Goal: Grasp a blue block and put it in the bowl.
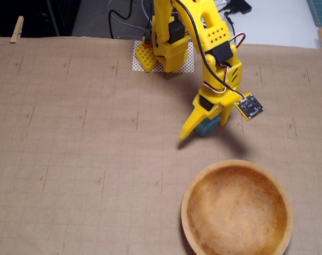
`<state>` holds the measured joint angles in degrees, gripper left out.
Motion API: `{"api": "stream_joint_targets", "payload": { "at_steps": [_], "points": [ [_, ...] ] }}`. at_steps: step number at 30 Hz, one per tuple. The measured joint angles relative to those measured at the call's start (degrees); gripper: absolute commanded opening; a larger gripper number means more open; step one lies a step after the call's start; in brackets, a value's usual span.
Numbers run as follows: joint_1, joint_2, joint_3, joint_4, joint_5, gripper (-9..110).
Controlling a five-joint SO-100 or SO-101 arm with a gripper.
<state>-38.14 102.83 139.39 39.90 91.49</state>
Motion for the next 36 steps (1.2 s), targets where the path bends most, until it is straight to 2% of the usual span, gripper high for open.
{"api": "stream_joint_targets", "payload": {
  "at_steps": [19,26,29,36],
  "points": [
    [0.1,0.0,-2.5,11.8,0.0,58],
    [0.1,0.0,-2.6,12.6,0.0,57],
    [0.1,0.0,-2.6,12.6,0.0,52],
    [0.1,0.0,-2.6,12.6,0.0,31]
  ]
}}
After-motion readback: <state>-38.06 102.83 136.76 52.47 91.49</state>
